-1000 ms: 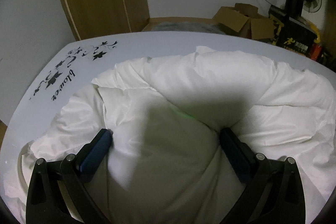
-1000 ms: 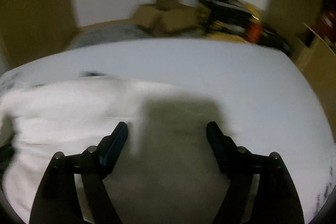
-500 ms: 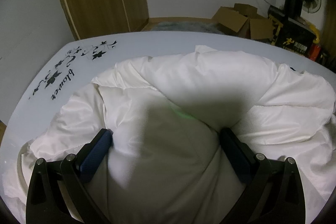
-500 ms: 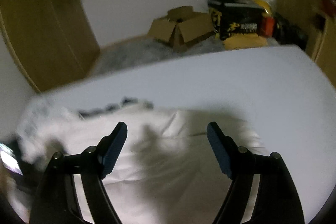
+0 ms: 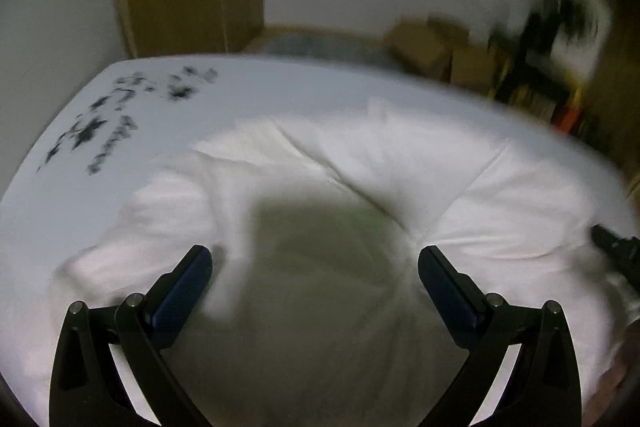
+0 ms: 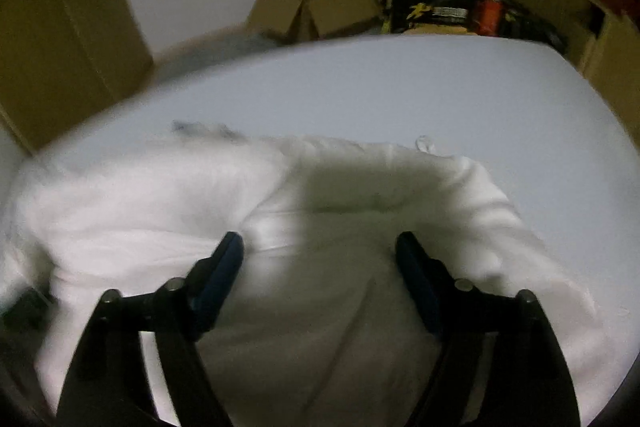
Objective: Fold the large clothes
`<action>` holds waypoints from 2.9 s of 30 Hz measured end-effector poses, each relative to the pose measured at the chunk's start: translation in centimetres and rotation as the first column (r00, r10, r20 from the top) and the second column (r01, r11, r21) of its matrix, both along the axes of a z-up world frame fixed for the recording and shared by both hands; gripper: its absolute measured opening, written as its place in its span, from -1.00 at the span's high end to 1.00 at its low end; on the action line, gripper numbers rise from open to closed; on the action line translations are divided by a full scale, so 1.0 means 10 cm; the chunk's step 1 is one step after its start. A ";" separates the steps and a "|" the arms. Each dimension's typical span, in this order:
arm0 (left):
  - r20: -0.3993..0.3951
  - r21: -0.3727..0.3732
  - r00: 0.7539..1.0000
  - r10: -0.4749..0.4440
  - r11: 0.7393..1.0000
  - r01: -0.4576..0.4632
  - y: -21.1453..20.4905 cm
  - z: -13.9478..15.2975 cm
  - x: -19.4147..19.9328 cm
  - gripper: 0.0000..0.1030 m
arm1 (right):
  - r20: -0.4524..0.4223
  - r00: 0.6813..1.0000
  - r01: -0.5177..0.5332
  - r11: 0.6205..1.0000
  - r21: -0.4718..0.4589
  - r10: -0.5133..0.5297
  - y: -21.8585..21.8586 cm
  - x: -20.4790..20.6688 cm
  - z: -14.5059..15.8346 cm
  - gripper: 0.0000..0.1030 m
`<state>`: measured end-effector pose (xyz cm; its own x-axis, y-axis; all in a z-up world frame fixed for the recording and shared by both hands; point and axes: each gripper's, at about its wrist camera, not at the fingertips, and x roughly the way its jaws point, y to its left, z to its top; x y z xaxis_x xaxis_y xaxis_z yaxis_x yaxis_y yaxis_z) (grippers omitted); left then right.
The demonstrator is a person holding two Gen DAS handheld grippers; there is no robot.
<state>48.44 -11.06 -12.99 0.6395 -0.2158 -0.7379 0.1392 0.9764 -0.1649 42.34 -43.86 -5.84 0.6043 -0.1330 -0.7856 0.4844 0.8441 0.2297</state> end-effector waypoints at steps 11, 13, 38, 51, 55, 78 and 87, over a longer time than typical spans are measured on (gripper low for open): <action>-0.054 -0.246 0.996 0.070 0.966 -0.081 1.43 0.38 -0.95 -1.00 | -0.266 0.929 -0.292 0.951 -0.104 0.257 1.21 0.46 -0.37 0.71; -0.066 -0.271 0.993 0.101 0.956 -0.115 1.63 0.32 -1.08 -1.00 | -0.231 0.932 -0.300 0.952 -0.058 0.280 1.19 0.43 -0.19 0.70; -0.271 -0.432 0.961 0.056 0.885 -0.173 1.88 -0.28 -1.42 -1.00 | -0.225 0.907 -0.368 0.930 -0.008 0.356 1.67 -0.41 -1.97 0.76; -0.374 -0.623 0.925 -0.072 0.758 -0.192 1.99 -0.58 -1.57 -1.00 | -0.144 0.880 -0.424 0.885 0.192 0.453 1.71 -0.35 -2.86 -0.22; -0.352 -0.679 0.932 -0.080 0.708 -0.196 1.99 -0.67 -1.67 -1.00 | -0.035 0.923 -0.377 0.917 0.128 0.384 1.66 -0.50 -2.86 -0.69; -0.362 -0.643 0.928 0.084 0.698 -0.314 1.90 -0.79 -1.06 -0.63 | 0.072 0.933 -0.359 0.921 0.154 0.352 1.55 -0.13 -3.01 -0.34; -0.277 -0.565 0.954 0.113 0.784 -0.257 1.88 -0.52 -1.14 0.28 | -0.150 0.885 -0.449 0.893 -0.018 0.442 2.17 0.67 -3.72 0.85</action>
<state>37.02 7.74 -18.19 0.5531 -0.5468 -0.6286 -0.1433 0.6808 -0.7183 49.00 -22.11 -43.07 0.4956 0.0827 -0.8646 0.0781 0.9872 0.1392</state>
